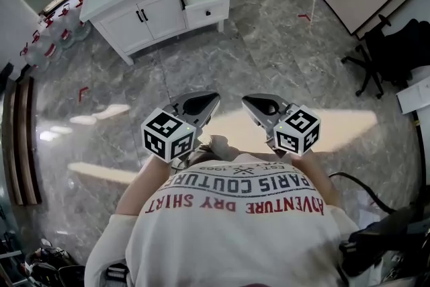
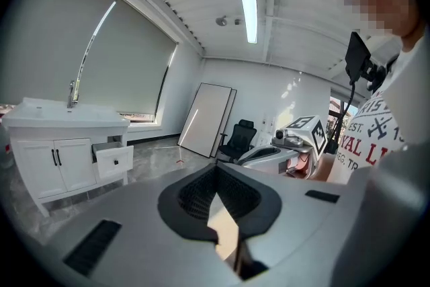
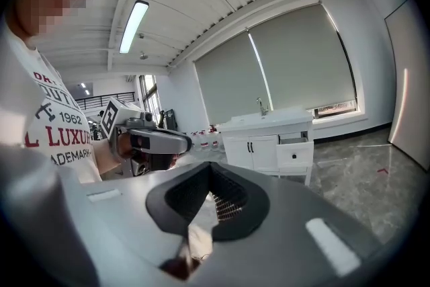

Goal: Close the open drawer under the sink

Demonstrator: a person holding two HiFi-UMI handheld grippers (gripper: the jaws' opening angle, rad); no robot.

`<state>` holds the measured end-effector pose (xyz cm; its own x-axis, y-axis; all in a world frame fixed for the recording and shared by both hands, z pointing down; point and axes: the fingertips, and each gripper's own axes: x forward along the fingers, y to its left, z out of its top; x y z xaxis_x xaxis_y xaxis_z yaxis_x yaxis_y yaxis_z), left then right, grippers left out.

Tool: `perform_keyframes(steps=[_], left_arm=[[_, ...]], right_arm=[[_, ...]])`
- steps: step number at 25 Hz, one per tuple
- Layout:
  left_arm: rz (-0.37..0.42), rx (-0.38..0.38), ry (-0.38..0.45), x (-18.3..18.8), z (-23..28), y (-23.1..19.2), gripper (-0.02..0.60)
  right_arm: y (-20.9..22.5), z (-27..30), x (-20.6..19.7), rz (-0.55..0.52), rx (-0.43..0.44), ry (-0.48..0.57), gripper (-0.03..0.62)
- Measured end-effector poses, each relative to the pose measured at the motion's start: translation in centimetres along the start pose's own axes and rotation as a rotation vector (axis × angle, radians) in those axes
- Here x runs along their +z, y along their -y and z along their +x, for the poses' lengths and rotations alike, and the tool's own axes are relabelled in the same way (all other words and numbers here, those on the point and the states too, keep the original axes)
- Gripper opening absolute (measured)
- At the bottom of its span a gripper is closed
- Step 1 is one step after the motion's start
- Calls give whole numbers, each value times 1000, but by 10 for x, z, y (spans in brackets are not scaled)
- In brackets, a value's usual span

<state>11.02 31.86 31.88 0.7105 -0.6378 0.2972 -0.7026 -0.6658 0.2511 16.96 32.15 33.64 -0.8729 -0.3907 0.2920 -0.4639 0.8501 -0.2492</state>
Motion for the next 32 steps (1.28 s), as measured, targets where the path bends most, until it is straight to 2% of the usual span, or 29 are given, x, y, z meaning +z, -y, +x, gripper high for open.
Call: perform_keyframes(steps=[7,13,18,26,32], left_arm=[[35,-6,22,16,8,12,0],[78,-23,-1,30,21,20,0],[72,-21,0,38,29,10,0],[-4,5,-26,25,63,-67,0],[-56,27,-39,32,96,-169,0]], right_arm=[[7,-18,6,7,-10,19,2],[21,-31,20,8,-33,55,2],[37,-25,29,14,-33,71,2],[94,38,29,29,-15,26,2],[160,121,43,66,-4,2,2]])
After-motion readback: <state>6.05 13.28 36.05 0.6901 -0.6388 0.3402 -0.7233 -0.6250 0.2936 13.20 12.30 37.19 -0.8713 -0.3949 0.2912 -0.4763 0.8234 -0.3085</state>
